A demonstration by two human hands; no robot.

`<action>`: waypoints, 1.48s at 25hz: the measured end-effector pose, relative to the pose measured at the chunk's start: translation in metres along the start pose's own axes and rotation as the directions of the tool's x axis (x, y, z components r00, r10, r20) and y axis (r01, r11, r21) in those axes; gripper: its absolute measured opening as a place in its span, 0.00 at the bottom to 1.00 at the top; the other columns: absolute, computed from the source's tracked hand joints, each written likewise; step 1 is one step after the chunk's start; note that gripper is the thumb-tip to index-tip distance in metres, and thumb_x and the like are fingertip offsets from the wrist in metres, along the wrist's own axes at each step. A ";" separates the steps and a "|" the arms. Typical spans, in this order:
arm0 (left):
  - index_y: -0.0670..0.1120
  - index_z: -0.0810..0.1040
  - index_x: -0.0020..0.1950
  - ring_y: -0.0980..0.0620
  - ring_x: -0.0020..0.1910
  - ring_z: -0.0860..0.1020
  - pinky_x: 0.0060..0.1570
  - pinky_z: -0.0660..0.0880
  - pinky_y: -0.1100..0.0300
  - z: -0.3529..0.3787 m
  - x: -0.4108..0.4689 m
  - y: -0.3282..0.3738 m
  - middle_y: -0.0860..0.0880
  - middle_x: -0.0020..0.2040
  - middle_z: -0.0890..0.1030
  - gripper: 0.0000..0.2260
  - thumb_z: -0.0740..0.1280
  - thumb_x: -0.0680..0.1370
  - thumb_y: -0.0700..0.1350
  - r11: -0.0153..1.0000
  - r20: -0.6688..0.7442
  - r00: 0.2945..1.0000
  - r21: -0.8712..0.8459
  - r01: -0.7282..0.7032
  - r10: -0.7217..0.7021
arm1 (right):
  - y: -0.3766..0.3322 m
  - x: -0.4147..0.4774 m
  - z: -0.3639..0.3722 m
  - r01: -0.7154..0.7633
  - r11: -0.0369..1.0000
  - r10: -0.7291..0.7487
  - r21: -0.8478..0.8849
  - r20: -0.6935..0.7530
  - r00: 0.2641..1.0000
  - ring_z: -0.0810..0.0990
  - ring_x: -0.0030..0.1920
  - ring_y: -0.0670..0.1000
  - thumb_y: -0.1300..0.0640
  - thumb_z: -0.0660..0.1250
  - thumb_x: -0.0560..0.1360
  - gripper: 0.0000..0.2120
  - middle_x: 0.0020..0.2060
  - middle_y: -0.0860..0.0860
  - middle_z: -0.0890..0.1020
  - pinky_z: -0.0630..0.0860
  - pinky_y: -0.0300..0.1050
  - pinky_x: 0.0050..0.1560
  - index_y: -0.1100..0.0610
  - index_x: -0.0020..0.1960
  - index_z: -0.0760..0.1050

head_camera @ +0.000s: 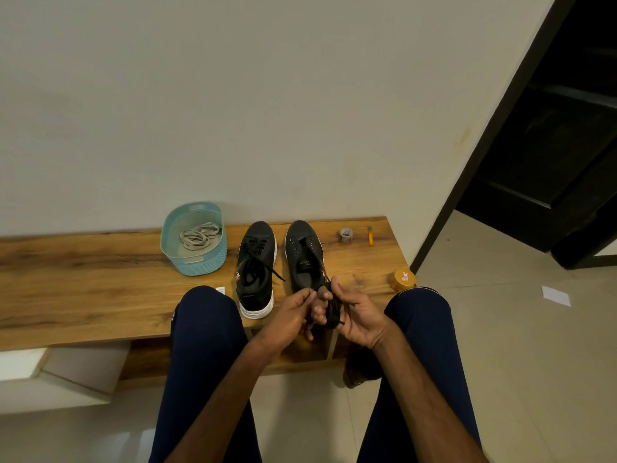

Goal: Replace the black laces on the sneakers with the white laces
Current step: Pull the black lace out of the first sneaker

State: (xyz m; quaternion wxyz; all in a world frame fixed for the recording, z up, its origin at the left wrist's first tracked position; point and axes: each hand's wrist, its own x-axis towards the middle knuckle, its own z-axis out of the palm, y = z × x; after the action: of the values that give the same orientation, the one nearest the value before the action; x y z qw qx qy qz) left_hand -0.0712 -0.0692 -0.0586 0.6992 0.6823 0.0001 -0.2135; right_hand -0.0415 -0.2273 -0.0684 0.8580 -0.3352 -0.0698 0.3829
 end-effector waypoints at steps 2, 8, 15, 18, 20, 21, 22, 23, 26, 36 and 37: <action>0.47 0.75 0.51 0.59 0.34 0.77 0.30 0.73 0.63 0.000 0.001 0.002 0.52 0.36 0.75 0.09 0.56 0.85 0.46 1.000 0.029 0.999 0.019 0.019 -0.019 | -0.005 -0.003 -0.001 -0.027 0.999 0.028 -0.035 0.035 0.999 0.85 0.47 0.55 0.48 0.68 0.78 0.15 0.47 0.62 0.83 0.82 0.44 0.51 0.61 0.48 0.79; 0.48 0.76 0.51 0.59 0.37 0.77 0.35 0.73 0.59 -0.006 -0.001 0.001 0.55 0.34 0.75 0.13 0.53 0.85 0.47 0.991 0.032 0.999 0.132 -0.032 0.028 | -0.009 -0.007 -0.002 -0.032 0.993 0.023 -0.110 -0.082 0.996 0.84 0.47 0.55 0.50 0.66 0.78 0.13 0.47 0.63 0.83 0.81 0.45 0.53 0.59 0.43 0.80; 0.40 0.79 0.54 0.44 0.49 0.78 0.41 0.81 0.54 -0.005 0.003 -0.005 0.42 0.47 0.79 0.07 0.61 0.82 0.40 0.970 -0.070 0.989 -0.214 0.114 -0.132 | -0.001 -0.007 0.007 0.039 0.990 -0.073 -0.133 -0.258 0.963 0.85 0.44 0.54 0.53 0.59 0.81 0.15 0.47 0.63 0.83 0.82 0.43 0.49 0.63 0.49 0.78; 0.42 0.76 0.50 0.46 0.48 0.77 0.37 0.78 0.58 -0.003 0.006 -0.011 0.44 0.47 0.78 0.11 0.56 0.82 0.34 0.994 -0.177 0.979 -0.062 0.094 -0.104 | -0.003 -0.009 0.009 0.014 0.984 -0.056 -0.179 -0.231 0.971 0.84 0.47 0.53 0.55 0.59 0.81 0.14 0.51 0.64 0.82 0.80 0.44 0.55 0.64 0.50 0.78; 0.43 0.75 0.54 0.50 0.47 0.77 0.37 0.74 0.60 -0.001 0.007 -0.015 0.46 0.49 0.79 0.10 0.55 0.83 0.35 0.992 -0.215 0.977 0.125 0.026 0.002 | -0.006 -0.011 0.012 -0.001 0.987 -0.036 -0.162 -0.223 0.974 0.83 0.50 0.53 0.56 0.58 0.82 0.13 0.54 0.65 0.82 0.79 0.45 0.58 0.63 0.48 0.77; 0.43 0.75 0.55 0.52 0.47 0.77 0.39 0.74 0.62 -0.002 0.008 -0.018 0.47 0.49 0.79 0.10 0.55 0.83 0.36 0.973 -0.220 0.973 0.231 -0.014 0.066 | -0.006 -0.012 0.011 -0.015 0.981 -0.033 -0.196 -0.241 0.970 0.82 0.52 0.53 0.56 0.58 0.82 0.12 0.55 0.64 0.82 0.77 0.47 0.58 0.61 0.47 0.76; 0.44 0.75 0.57 0.54 0.47 0.77 0.41 0.74 0.64 -0.004 0.011 -0.021 0.48 0.50 0.79 0.09 0.56 0.83 0.37 0.946 -0.224 0.968 0.320 -0.039 0.116 | -0.005 -0.012 0.011 -0.034 0.966 -0.039 -0.257 -0.275 0.961 0.81 0.54 0.52 0.54 0.58 0.82 0.12 0.56 0.62 0.83 0.75 0.49 0.58 0.58 0.46 0.76; 0.44 0.74 0.58 0.55 0.47 0.77 0.41 0.73 0.65 -0.005 0.013 -0.024 0.49 0.51 0.79 0.09 0.56 0.84 0.38 0.927 -0.231 0.964 0.373 -0.040 0.135 | -0.004 -0.012 0.012 -0.050 0.948 -0.052 -0.314 -0.307 0.950 0.81 0.56 0.51 0.51 0.58 0.82 0.13 0.56 0.60 0.83 0.73 0.50 0.57 0.55 0.44 0.75; 0.46 0.73 0.58 0.55 0.43 0.76 0.34 0.74 0.62 -0.003 0.020 -0.028 0.50 0.52 0.78 0.08 0.55 0.85 0.41 0.956 -0.227 0.974 0.289 0.045 0.022 | 0.005 -0.008 0.012 -0.030 0.943 -0.104 -0.331 -0.380 0.919 0.80 0.56 0.52 0.48 0.58 0.81 0.16 0.50 0.56 0.84 0.71 0.53 0.56 0.53 0.39 0.74; 0.51 0.73 0.55 0.54 0.44 0.77 0.40 0.73 0.60 0.008 0.027 -0.033 0.50 0.49 0.79 0.06 0.58 0.84 0.45 0.925 -0.351 0.932 0.378 0.050 0.093 | 0.017 0.001 0.012 -0.103 0.792 -0.297 -0.602 -0.526 0.797 0.79 0.51 0.50 0.49 0.54 0.85 0.20 0.45 0.52 0.82 0.71 0.44 0.50 0.56 0.39 0.73; 0.51 0.74 0.55 0.54 0.42 0.76 0.36 0.73 0.61 0.009 0.027 -0.031 0.51 0.48 0.79 0.06 0.58 0.84 0.45 0.941 -0.341 0.936 0.336 0.033 0.089 | 0.017 0.003 0.012 -0.030 0.869 -0.268 -0.494 -0.520 0.811 0.80 0.53 0.50 0.49 0.55 0.84 0.19 0.47 0.52 0.83 0.73 0.46 0.52 0.56 0.40 0.74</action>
State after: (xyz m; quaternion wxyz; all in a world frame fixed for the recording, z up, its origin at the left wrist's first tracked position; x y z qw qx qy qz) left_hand -0.0589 -0.0854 -0.0955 0.5642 0.8184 0.0787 -0.0751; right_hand -0.0541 -0.2107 -0.0702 0.7513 -0.6308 0.0773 0.1781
